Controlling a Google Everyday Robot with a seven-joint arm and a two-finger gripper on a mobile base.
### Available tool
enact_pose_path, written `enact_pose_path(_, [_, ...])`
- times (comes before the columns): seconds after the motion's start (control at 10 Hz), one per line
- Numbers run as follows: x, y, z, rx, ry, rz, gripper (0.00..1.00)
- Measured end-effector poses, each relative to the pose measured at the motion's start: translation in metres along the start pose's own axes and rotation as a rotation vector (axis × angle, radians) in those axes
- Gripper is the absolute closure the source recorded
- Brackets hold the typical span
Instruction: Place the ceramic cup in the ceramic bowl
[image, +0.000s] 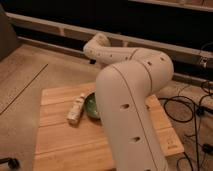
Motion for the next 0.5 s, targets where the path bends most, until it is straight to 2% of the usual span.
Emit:
enact_pose_path(0.1, [0.000,0.014,-0.020,-0.013,-0.030,-0.024,1.00])
enact_pose_path(0.3, [0.006,0.037,-0.039,-0.033,-0.055,-0.068,1.00])
enact_pose_path(0.4, [0.016,0.061,-0.052,-0.055,-0.066,-0.112,1.00])
enact_pose_path(0.5, [0.022,0.073,-0.057,-0.068,-0.069,-0.136,1.00])
